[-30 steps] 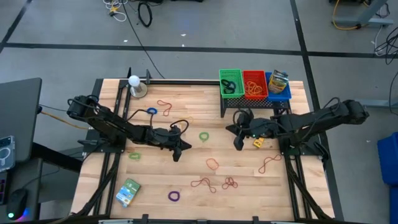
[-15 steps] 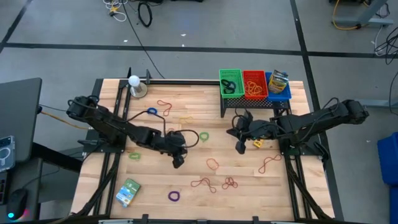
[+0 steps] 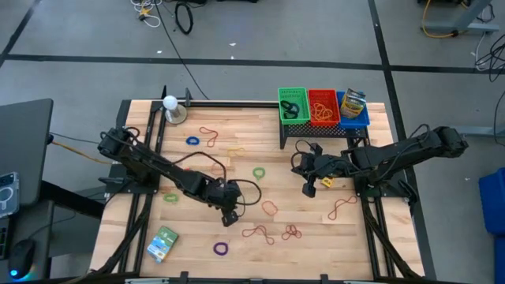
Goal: Pick & Place Office Desk Supplies
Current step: Put the purple spring keychain into the green bin
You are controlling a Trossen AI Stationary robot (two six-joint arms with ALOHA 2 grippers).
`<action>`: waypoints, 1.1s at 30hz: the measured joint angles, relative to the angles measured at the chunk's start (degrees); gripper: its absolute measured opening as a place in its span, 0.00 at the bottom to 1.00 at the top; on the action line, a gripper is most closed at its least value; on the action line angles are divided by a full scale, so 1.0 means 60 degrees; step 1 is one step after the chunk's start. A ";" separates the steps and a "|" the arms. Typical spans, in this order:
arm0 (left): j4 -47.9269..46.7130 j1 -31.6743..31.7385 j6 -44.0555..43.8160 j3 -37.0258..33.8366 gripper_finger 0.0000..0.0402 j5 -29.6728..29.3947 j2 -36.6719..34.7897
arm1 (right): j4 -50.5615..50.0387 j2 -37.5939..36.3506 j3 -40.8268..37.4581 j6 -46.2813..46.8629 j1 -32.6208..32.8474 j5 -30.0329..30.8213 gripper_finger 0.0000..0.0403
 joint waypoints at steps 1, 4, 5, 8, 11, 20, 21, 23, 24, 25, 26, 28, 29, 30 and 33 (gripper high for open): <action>-0.0119 -0.0020 -0.0036 0.0145 0.20 0.0082 0.0107 | -0.0066 0.0000 0.0000 -0.0005 0.0000 -0.0005 0.02; -0.0290 -0.0085 -0.0243 0.0486 0.23 0.0439 0.0442 | -0.0274 0.0003 0.0000 -0.0056 0.0000 -0.0031 0.02; -0.0329 -0.0108 -0.0288 0.0588 0.24 0.0503 0.0522 | -0.0275 0.0000 0.0000 -0.0157 0.0000 -0.0032 0.02; -0.0303 -0.0153 -0.0491 0.0835 0.27 0.0702 0.0693 | -0.0313 0.0004 0.0000 -0.0430 0.0000 -0.0032 0.02; -0.0694 -0.0225 -0.0741 0.1026 0.31 0.0864 0.0778 | -0.0311 0.0003 0.0000 -0.0608 0.0000 -0.0031 0.02; -0.1287 -0.0976 -0.1250 0.1359 0.43 0.1066 0.0934 | -0.0310 0.0004 0.0000 -0.0999 -0.0004 -0.0160 0.02; -0.1312 -0.1068 -0.1277 0.1414 0.44 0.1132 0.1024 | -0.0312 0.0004 0.0000 -0.1000 0.0000 -0.0166 0.02; -0.1312 -0.1266 -0.1260 0.1571 0.44 0.1218 0.1230 | -0.0307 0.0002 0.0000 -0.1005 -0.0002 -0.0172 0.02; -0.1334 -0.1366 -0.1221 0.1659 0.44 0.1241 0.1317 | -0.0307 0.0004 0.0000 -0.1004 -0.0004 -0.0174 0.02; -0.1320 -0.1465 -0.1183 0.1780 0.44 0.1263 0.1411 | -0.0307 0.0002 0.0000 -0.1005 -0.0002 -0.0174 0.02; -0.1295 -0.1573 -0.1130 0.1884 0.44 0.1291 0.1479 | -0.0307 0.0001 0.0000 -0.1011 -0.0002 -0.0174 0.02; -0.1463 -0.1772 -0.1087 0.2128 0.43 0.1292 0.1624 | -0.0304 0.0004 0.0000 -0.1017 -0.0003 -0.0174 0.02; -0.1573 -0.1875 -0.1085 0.2258 0.43 0.1290 0.1696 | -0.0304 0.0003 0.0000 -0.1034 0.0000 -0.0174 0.02; -0.1709 -0.1959 -0.1094 0.2397 0.43 0.1298 0.1775 | -0.0307 0.0004 0.0000 -0.1063 0.0000 -0.0173 0.02; -0.2157 -0.2250 -0.1095 0.2753 0.43 0.1570 0.1964 | -0.0307 0.0002 0.0000 -0.1094 0.0000 -0.0174 0.02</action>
